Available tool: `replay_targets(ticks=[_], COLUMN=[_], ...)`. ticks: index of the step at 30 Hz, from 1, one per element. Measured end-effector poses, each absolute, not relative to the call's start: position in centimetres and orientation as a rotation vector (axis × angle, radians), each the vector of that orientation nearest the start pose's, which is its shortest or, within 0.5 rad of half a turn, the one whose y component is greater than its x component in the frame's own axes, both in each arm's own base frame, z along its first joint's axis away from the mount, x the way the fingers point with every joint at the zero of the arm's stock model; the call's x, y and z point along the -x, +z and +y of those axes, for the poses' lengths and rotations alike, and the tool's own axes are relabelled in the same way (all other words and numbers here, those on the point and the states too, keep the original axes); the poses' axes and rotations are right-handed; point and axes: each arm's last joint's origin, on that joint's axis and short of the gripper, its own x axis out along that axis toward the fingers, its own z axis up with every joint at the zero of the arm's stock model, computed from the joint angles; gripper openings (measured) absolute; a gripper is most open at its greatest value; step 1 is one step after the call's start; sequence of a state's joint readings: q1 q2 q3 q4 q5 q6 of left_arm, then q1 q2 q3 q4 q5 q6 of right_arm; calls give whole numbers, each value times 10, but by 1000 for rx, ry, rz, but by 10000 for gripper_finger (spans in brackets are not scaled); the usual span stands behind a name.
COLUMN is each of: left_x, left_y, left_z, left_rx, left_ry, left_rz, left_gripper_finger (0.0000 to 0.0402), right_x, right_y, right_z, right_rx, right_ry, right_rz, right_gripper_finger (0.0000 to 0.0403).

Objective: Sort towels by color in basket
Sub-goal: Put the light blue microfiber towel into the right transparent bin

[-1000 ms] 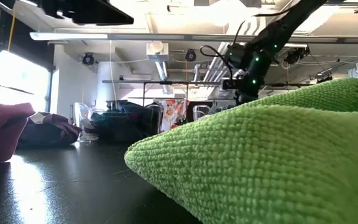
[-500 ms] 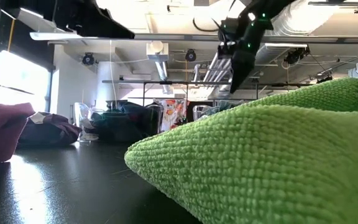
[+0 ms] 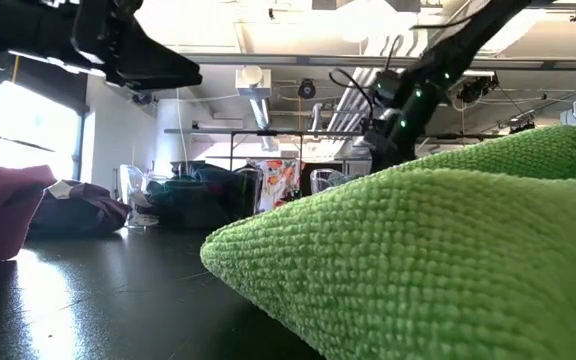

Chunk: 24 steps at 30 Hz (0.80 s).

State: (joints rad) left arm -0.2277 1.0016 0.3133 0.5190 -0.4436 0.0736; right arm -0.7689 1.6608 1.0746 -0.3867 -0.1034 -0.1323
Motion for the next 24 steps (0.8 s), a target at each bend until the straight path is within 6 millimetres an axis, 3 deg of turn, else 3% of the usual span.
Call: replay_targets(ticks=[7, 18, 21, 24], left_x=[-195, -195, -195, -195], left_y=[200, 200, 200, 200], left_z=[-33, -33, -33, -33], left_rx=[-133, -120, -127, -128], left_ry=[225, 226, 226, 225], left_rz=[163, 163, 163, 164], left_gripper_finger=[186, 186, 186, 186], right_x=[-241, -254, -250, -240], right_y=[182, 247, 252, 244], right_z=[-223, -222, -223, -229], right_rx=[-318, -259, -226, -238], right_ry=[-597, -619, -722, -889], right_rz=[914, 961, 993, 1028], right_gripper_finger=[83, 78, 78, 78])
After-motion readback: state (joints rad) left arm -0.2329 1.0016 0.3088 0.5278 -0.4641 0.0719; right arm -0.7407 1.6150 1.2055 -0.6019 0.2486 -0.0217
